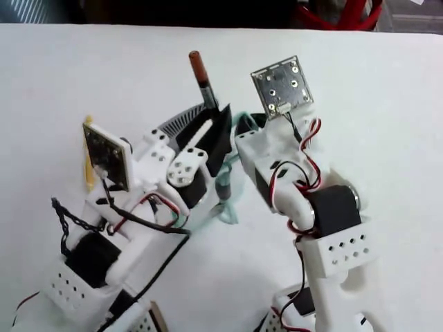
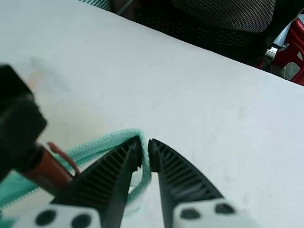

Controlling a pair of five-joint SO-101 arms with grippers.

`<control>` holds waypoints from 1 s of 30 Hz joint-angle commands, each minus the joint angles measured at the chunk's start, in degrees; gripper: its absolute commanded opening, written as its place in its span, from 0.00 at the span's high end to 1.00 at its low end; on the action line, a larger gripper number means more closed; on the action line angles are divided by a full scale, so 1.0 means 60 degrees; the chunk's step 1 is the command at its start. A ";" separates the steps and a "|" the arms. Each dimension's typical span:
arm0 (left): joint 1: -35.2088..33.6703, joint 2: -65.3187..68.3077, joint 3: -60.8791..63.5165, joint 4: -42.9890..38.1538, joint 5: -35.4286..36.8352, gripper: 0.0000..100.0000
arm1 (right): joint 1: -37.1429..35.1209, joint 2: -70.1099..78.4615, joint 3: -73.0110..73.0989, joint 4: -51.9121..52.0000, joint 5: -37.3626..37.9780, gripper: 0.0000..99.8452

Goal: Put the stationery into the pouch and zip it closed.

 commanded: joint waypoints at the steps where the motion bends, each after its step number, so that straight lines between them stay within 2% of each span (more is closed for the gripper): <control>1: -0.0403 -0.0125 0.0234 -0.0059 0.0132 0.85 | -0.0154 0.0139 0.0659 0.0081 -0.0073 0.98; 14: -0.0491 -0.0139 -0.1553 0.2037 0.0073 0.85 | -0.0168 0.0139 0.0659 0.0066 -0.0073 0.98; 17: -0.1253 -0.0139 -0.2608 0.3033 -0.0015 0.84 | -0.0168 0.0139 0.0659 0.0066 -0.0073 0.98; 22: -0.3480 -0.0051 -0.4410 0.5216 -0.2256 0.85 | -0.0125 0.0139 0.0674 0.0066 -0.0073 0.98; 24: -0.4300 -0.0051 -0.4557 0.6066 -0.3150 0.85 | -0.0125 0.0139 0.0747 0.0037 -0.0073 0.98; 27: -0.5575 0.0066 -0.4381 0.7106 -0.5143 0.85 | -0.0168 0.0139 0.0835 0.0007 -0.0073 0.98; 30: -0.7070 0.0842 -0.3956 0.7502 -0.5875 0.85 | -0.0168 0.0139 0.0850 -0.0081 -0.0073 0.98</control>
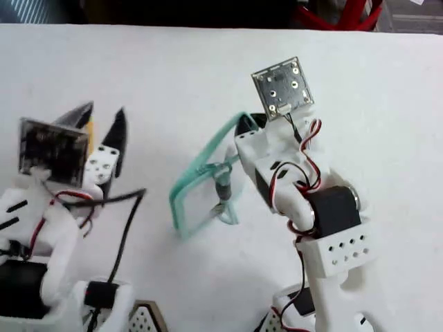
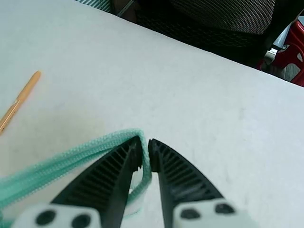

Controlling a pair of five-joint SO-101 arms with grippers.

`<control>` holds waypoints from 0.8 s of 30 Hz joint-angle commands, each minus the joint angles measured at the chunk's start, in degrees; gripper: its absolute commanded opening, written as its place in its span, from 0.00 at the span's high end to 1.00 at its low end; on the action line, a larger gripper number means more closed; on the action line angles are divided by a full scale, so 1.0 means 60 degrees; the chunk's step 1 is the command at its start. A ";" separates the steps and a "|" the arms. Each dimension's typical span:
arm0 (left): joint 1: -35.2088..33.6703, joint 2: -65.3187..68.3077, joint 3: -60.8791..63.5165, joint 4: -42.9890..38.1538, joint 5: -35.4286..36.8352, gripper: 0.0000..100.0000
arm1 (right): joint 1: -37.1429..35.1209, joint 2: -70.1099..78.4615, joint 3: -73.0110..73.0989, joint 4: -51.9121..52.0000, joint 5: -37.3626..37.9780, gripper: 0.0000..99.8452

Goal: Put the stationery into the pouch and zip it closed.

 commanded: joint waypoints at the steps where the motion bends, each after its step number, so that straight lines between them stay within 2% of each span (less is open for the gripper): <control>1: -0.2234 0.1267 0.0234 0.0484 -0.1275 0.85 | -0.0168 0.0154 0.0659 0.0066 -0.0073 0.98; 5: -0.3260 0.3817 0.0220 0.0000 -0.1172 0.85 | -0.0168 0.0154 0.0674 0.0066 -0.0073 0.98; 12: -0.3670 0.9560 -0.1348 -0.0879 0.0791 0.85 | -0.0168 0.0154 0.0674 0.0066 -0.0073 0.98; 17: -0.3685 1.2696 -0.3531 -0.0645 0.0923 0.85 | -0.0168 0.0168 0.0689 0.0066 -0.0073 0.98; 24: -0.4256 1.5465 -0.5934 -0.0249 0.0923 0.81 | -0.0168 0.0168 0.0689 0.0066 -0.0073 0.98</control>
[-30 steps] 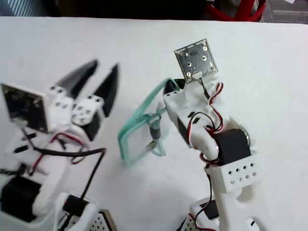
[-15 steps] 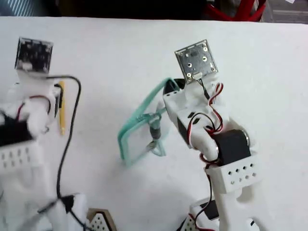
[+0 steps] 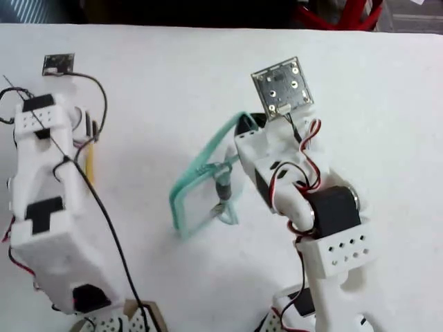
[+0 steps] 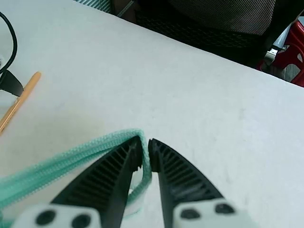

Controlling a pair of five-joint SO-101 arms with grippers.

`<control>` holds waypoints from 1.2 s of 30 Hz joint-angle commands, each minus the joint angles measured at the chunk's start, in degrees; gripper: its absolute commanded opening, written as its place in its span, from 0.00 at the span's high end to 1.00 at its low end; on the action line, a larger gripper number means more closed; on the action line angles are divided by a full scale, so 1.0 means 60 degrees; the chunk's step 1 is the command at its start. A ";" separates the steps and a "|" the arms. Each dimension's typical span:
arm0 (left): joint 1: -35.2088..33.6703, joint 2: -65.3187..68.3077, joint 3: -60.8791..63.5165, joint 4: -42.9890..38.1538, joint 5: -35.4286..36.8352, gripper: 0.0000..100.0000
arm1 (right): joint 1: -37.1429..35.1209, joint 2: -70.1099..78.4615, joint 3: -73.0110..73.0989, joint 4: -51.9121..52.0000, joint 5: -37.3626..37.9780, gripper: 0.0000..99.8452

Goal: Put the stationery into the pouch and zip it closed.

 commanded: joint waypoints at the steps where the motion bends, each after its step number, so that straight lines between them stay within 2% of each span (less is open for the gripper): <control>1: -0.0330 0.1355 -0.1700 0.0088 0.0117 0.81 | -0.0168 0.0168 0.0674 0.0051 -0.0073 0.98; 12: -0.0125 0.4022 -0.4278 0.0425 0.0044 0.82 | -0.0183 0.0168 0.0674 0.0051 -0.0073 0.98; 14: -0.0095 0.4344 -0.4938 0.0996 0.0044 0.82 | -0.0183 0.0168 0.0674 0.0051 -0.0073 0.98; 17: -0.0037 0.4828 -0.5949 0.2037 0.0029 0.89 | -0.0183 0.0168 0.0674 0.0051 -0.0073 0.98; 21: 0.0271 0.5458 -0.7429 0.3443 -0.0923 0.95 | -0.0183 0.0168 0.0674 0.0051 -0.0073 0.98; 25: 0.0374 0.6234 -0.8850 0.4542 -0.1070 0.97 | -0.0183 0.0168 0.0674 0.0066 -0.0073 0.98; 32: 0.0403 0.7216 -1.1516 0.6286 -0.1026 0.98 | -0.0183 0.0168 0.0674 0.0081 -0.0073 0.98; 36: 0.0535 0.6630 -1.2542 0.6359 -0.1011 0.98 | -0.0183 0.0168 0.0718 0.0037 -0.0073 0.98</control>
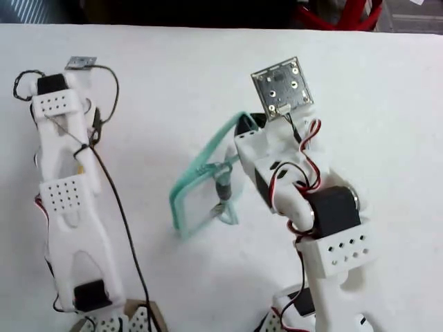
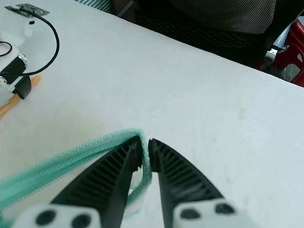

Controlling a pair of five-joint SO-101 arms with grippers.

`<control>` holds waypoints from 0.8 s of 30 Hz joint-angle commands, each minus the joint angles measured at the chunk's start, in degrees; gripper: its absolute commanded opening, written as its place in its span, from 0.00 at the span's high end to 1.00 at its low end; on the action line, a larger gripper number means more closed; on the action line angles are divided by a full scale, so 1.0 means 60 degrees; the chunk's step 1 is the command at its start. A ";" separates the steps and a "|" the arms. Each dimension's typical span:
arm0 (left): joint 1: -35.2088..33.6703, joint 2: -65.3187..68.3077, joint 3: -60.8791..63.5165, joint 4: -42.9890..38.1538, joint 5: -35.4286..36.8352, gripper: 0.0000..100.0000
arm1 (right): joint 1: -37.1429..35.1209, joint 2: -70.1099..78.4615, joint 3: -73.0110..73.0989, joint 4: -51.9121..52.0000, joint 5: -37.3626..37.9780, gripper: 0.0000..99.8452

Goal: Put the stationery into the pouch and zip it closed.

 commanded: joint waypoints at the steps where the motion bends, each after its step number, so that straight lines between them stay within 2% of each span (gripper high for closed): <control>1: 0.0286 -0.1062 -0.1187 0.0249 0.0000 0.98 | -0.0183 0.0154 0.0791 0.0007 -0.0073 0.98; 5: 0.0505 -0.3114 -0.0557 0.0249 -0.0015 0.98 | -0.0183 0.0110 0.1040 -0.0330 -0.0073 0.98; 10: 0.1033 -0.7114 0.2696 0.0249 -0.0059 0.98 | -0.0183 0.0081 0.1055 -0.0315 -0.0073 0.98; 14: 0.1971 -1.0835 0.5553 0.0190 -0.0073 0.98 | -0.0388 0.0081 0.1055 -0.0315 -0.0073 0.98; 17: 0.3070 -1.3473 0.6681 0.0088 -0.0029 0.98 | -0.0535 0.0081 0.1055 -0.0315 -0.0073 0.98; 20: 0.4286 -1.5744 0.7370 -0.0630 0.0073 0.98 | -0.0491 0.0081 0.1055 -0.0315 -0.0073 0.98; 24: 0.5766 -1.7736 0.8205 -0.2740 0.1846 0.97 | -0.0491 0.0081 0.1055 -0.0315 -0.0073 0.98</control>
